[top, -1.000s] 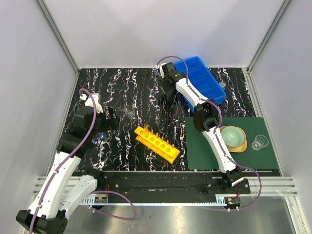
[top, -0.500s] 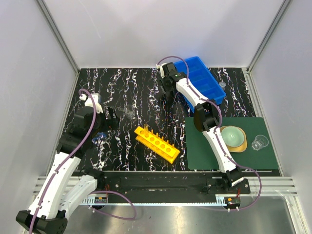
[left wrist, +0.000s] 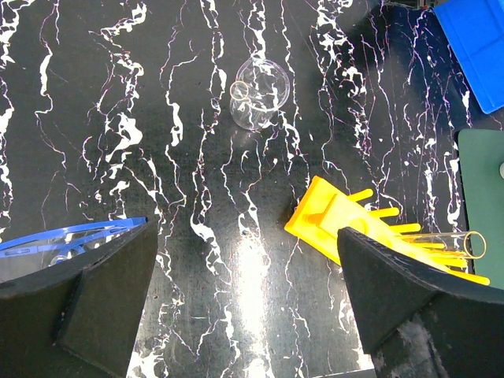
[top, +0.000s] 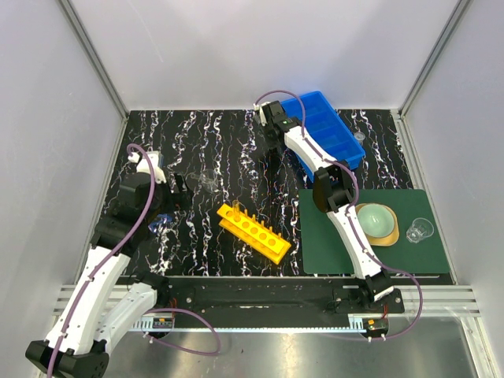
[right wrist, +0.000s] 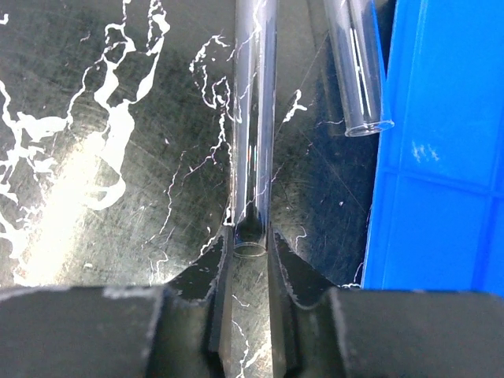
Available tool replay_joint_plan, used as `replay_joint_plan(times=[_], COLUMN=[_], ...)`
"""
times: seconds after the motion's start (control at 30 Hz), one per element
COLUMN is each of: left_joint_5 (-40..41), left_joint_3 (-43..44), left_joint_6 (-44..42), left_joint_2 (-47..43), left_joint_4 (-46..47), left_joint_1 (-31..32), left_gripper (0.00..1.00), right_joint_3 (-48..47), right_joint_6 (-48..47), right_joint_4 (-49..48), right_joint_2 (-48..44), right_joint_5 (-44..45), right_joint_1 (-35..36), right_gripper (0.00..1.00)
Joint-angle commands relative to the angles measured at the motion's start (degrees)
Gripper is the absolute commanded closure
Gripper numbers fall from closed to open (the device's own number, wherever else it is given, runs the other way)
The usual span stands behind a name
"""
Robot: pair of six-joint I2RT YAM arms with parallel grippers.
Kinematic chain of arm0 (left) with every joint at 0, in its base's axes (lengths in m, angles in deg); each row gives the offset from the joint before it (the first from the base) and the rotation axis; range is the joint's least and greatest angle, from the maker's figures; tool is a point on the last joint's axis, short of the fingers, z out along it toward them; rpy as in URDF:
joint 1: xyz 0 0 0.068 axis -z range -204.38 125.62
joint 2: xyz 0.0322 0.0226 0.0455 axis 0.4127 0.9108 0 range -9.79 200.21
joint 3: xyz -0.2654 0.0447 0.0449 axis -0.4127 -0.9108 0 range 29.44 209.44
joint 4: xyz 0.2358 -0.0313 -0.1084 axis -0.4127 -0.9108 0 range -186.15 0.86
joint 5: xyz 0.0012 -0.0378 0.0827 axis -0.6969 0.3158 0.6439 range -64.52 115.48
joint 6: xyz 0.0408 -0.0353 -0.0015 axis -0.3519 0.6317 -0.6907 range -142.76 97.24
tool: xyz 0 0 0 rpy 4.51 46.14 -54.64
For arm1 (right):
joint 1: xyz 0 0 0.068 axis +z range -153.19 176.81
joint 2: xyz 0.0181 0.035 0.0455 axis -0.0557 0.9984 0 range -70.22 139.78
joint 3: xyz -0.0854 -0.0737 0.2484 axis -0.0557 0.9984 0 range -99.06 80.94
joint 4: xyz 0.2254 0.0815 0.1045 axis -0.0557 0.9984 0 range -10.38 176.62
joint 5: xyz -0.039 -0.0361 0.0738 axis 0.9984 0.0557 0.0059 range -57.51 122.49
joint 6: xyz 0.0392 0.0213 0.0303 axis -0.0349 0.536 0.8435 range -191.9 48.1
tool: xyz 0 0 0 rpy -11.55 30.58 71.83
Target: Organize the chemistry lab equipment
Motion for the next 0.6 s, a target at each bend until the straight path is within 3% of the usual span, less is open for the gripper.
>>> replay_joint_plan(times=[0.0, 0.1, 0.33, 0.57], left_joint_5=[0.80, 0.80, 1.51, 2.04], left_joint_3=[-0.47, -0.47, -0.30, 0.49], left_joint_6=[-0.59, -0.68, -0.77, -1.03], left_joint_2=[-0.78, -0.78, -1.48, -1.92], left_joint_4=[2.64, 2.46, 2.29, 1.85], left_joint_1=[0.30, 0.21, 0.21, 0.21], left_gripper=[0.01, 0.01, 0.01, 0.01], right_joint_3=[-0.29, 0.50, 3.75, 12.79], right_joint_6=[0.06, -0.03, 0.23, 0.05], right_joint_4=[-0.76, -0.68, -0.76, -0.50], right_joint_2=[0.56, -0.15, -4.45, -16.56], right_joint_5=[2.42, 3.21, 3.74, 4.97], right_joint_1=[0.20, 0.55, 1.77, 4.58], right_gripper=[0.85, 1.00, 1.00, 1.00])
